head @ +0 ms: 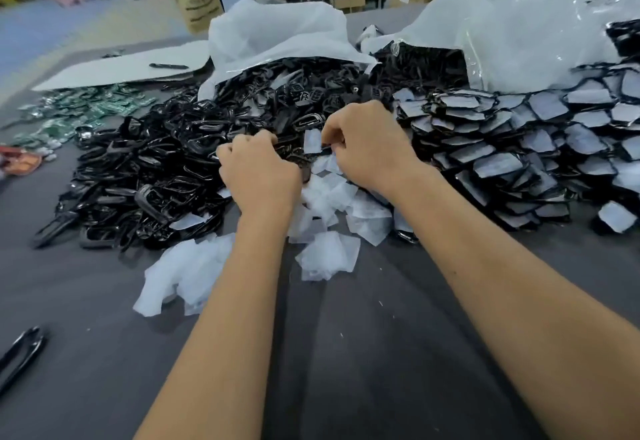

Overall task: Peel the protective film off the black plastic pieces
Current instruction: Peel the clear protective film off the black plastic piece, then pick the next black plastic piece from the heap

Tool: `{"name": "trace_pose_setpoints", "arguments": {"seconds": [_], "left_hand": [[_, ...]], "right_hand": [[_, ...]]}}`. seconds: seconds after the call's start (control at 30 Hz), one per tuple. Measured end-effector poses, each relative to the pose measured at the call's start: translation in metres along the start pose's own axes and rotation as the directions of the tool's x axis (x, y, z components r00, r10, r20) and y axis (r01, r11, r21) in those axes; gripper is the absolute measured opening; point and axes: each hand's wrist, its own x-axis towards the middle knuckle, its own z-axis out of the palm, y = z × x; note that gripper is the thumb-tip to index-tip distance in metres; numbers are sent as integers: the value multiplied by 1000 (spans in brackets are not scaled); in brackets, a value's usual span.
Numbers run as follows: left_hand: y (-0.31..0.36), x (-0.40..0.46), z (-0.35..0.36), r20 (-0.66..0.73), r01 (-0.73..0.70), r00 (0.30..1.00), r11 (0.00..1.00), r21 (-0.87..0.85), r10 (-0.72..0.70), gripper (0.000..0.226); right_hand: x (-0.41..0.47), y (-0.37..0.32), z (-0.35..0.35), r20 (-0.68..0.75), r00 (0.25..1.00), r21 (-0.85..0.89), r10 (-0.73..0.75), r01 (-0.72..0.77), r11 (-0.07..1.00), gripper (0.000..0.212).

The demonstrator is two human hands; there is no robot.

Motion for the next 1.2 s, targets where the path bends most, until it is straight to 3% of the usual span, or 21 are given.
{"name": "trace_pose_setpoints", "arguments": {"seconds": [0.07,0.17,0.33,0.53,0.67,0.77,0.87,0.97,1.07,1.2], "left_hand": [[-17,4,-4,50,-4,999,999,37,2,49],[-37,3,-4,87,-55,995,998,27,53,42],[-50,3,-6,19,-56,998,996,-76,57,28],[-54,4,-5,-8,-57,998,993,-103,56,17],[-50,4,-2,39,-72,997,996,59,69,26],[-51,5,-1,47,-53,998,996,73,49,29],[-53,5,-1,5,-51,999,997,56,50,32],[-53,5,-4,-152,-86,986,994,-70,75,27],[-50,3,-10,-300,-117,954,942,-316,17,23],[-42,-7,-12,-281,-90,955,802,-591,-100,17]], "right_hand": [[5,-9,16,112,994,-19,-3,6,1000,30],[9,-17,33,157,987,-18,22,-19,1000,11],[14,-24,50,208,973,31,102,-111,993,26],[13,-21,42,141,972,235,186,-215,948,18],[8,-18,43,58,968,443,242,-243,863,18],[2,-22,48,60,954,675,294,-256,692,14],[-5,-23,51,186,933,902,306,-286,323,17],[-9,-17,53,284,940,958,187,-287,-8,25],[-10,-11,58,289,945,956,154,-279,-86,33],[-9,-12,63,242,962,970,129,-240,-29,27]]}}
